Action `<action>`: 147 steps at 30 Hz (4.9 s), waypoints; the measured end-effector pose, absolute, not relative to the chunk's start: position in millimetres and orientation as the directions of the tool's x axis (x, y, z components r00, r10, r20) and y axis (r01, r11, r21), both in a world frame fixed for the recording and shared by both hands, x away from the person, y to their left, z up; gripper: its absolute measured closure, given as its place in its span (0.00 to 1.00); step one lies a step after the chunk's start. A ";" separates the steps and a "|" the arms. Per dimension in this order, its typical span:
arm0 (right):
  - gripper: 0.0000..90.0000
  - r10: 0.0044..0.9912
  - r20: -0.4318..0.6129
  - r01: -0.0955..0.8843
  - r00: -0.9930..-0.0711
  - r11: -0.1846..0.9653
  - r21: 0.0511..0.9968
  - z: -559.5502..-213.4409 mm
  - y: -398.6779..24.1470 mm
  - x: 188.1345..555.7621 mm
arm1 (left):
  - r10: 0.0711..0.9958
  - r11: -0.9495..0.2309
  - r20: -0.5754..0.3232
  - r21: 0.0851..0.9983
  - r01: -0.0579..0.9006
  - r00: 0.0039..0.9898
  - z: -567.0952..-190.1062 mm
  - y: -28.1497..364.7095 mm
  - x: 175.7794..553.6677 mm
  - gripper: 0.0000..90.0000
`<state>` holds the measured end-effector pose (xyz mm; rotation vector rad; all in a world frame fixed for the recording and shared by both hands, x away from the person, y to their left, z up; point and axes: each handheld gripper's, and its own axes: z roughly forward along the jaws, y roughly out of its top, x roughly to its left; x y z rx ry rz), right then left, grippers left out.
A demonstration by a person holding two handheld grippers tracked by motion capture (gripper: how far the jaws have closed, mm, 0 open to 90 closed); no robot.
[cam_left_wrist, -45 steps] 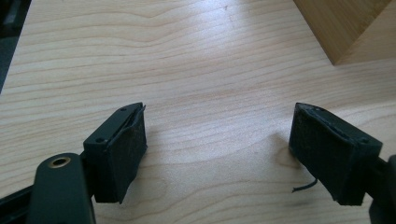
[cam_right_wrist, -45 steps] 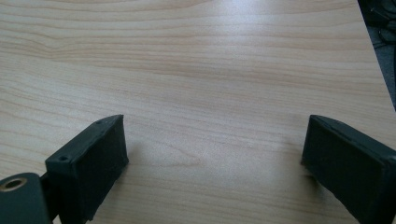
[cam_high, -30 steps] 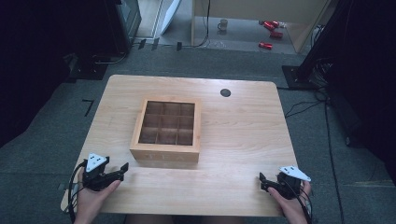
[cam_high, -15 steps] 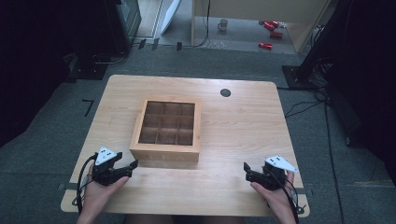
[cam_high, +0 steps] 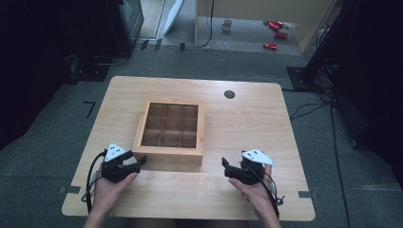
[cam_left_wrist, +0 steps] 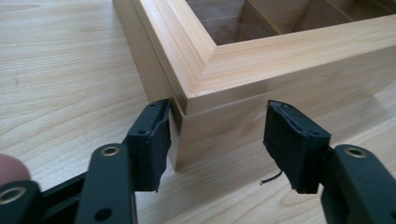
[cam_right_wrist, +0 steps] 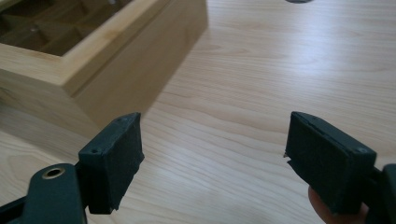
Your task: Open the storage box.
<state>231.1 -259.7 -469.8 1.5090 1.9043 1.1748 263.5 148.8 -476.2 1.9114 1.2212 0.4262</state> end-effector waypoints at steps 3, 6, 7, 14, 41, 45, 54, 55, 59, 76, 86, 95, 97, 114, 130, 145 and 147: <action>0.21 0.927 0.162 0.556 -0.339 0.059 0.829 -468.3 -243.5 234.9 | 0.864 -0.198 -0.148 0.778 0.596 0.480 -476.3 151.4 263.8 0.51; 0.21 0.914 0.175 0.551 -0.366 0.062 0.832 -467.0 -229.5 239.0 | 0.857 -0.203 -0.150 0.781 0.591 0.492 -473.1 154.0 264.3 0.53; 0.22 0.909 0.181 0.552 -0.375 0.062 0.832 -466.7 -225.1 240.2 | 0.856 -0.203 -0.151 0.782 0.589 0.494 -471.0 155.3 264.5 0.55; 0.22 0.875 0.199 0.556 -0.442 0.093 0.826 -467.0 -199.7 245.2 | 0.861 -0.231 -0.115 0.780 0.582 0.496 -468.5 153.1 263.8 0.56; 0.23 0.869 0.179 0.572 -0.461 0.138 0.808 -482.2 -173.7 252.5 | 0.844 -0.261 -0.113 0.767 0.586 0.525 -471.5 155.6 267.8 0.55; 0.23 0.870 0.176 0.576 -0.461 0.143 0.805 -485.0 -172.0 254.1 | 0.840 -0.256 -0.127 0.765 0.592 0.528 -471.4 157.6 268.5 0.57; 0.24 0.870 0.177 0.573 -0.460 0.139 0.808 -485.8 -170.3 256.5 | 0.841 -0.262 -0.103 0.782 0.566 0.532 -466.7 157.9 267.0 0.60; 0.24 0.871 0.180 0.570 -0.457 0.132 0.811 -485.2 -170.3 257.2 | 0.840 -0.258 -0.101 0.789 0.557 0.533 -465.5 158.0 266.3 0.60; 0.25 0.871 0.174 0.561 -0.458 0.132 0.817 -484.9 -169.9 258.1 | 0.839 -0.256 -0.099 0.795 0.549 0.535 -464.4 157.5 266.1 0.59; 0.32 0.868 0.116 0.476 -0.483 0.149 0.867 -473.0 -171.5 258.8 | 0.840 -0.204 -0.128 0.825 0.526 0.527 -461.0 161.4 264.2 0.53; 0.32 0.862 0.060 0.398 -0.503 0.169 0.902 -450.6 -172.8 260.7 | 0.870 -0.270 -0.088 0.739 0.618 0.486 -490.4 169.8 260.0 0.39; 0.32 0.847 0.006 0.322 -0.532 0.196 0.926 -413.4 -175.6 276.7 | 0.901 -0.267 -0.060 0.702 0.660 0.429 -511.9 176.9 249.4 0.32; 0.32 0.846 -0.008 0.307 -0.532 0.201 0.930 -405.3 -175.9 281.8 | 0.903 -0.267 -0.052 0.710 0.652 0.427 -513.1 177.8 247.9 0.32; 0.39 0.792 -0.067 0.188 -0.607 0.225 0.956 -372.2 -180.1 347.4 | 0.904 -0.265 -0.040 0.730 0.630 0.426 -516.8 175.0 245.1 0.29; 0.52 0.749 0.042 0.193 -0.662 0.116 0.974 -369.7 -196.1 393.8 | 0.909 -0.254 -0.044 0.731 0.633 0.415 -516.7 174.5 246.1 0.32; 0.64 0.697 0.149 0.236 -0.701 0.029 0.971 -364.4 -214.6 445.9 | 0.910 -0.287 0.001 0.725 0.626 0.415 -517.1 169.8 245.1 0.32; 0.65 0.707 0.156 0.239 -0.690 0.019 0.971 -363.7 -215.0 451.2 | 0.911 -0.286 0.004 0.726 0.625 0.413 -517.3 169.1 245.0 0.32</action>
